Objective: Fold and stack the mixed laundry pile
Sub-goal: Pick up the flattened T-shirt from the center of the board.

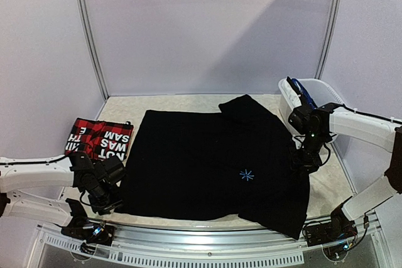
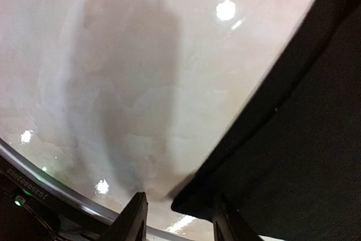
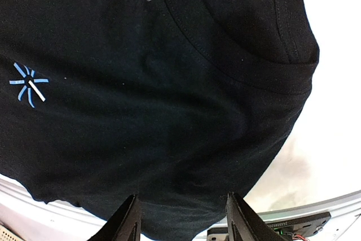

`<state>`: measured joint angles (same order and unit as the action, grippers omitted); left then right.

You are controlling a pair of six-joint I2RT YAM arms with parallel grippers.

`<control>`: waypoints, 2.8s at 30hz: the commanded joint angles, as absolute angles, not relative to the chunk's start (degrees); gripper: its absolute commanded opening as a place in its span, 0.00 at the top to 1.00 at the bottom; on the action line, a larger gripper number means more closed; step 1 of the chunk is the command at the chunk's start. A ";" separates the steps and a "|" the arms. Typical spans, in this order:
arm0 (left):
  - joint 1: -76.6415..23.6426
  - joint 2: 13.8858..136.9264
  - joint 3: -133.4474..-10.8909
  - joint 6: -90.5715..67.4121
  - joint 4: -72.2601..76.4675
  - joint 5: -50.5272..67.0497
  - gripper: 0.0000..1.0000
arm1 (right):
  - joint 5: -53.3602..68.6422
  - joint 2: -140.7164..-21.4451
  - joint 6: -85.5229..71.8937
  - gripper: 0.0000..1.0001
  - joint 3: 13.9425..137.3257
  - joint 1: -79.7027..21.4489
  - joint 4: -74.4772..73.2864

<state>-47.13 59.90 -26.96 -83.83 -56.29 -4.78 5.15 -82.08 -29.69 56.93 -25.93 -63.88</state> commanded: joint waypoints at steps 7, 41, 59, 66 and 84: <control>-48.25 63.02 -23.24 -83.53 -48.35 -4.31 0.65 | 5.93 -81.86 -29.85 0.48 54.65 -26.34 -63.02; -48.16 59.41 -20.67 -82.63 -44.91 -6.95 1.00 | 18.57 -65.05 -41.85 0.34 37.64 -32.91 -66.25; -48.16 64.51 -24.63 -79.42 -45.05 -7.55 1.00 | 21.97 -60.65 -47.86 0.24 28.96 -39.75 -63.19; -48.18 65.77 -25.58 -78.81 -45.37 -7.51 1.00 | 21.59 -61.51 -48.89 0.28 26.92 -39.90 -58.67; -48.25 67.19 -27.03 -78.88 -45.97 -7.71 1.00 | 17.37 -63.68 -49.18 0.55 24.19 -39.82 -51.04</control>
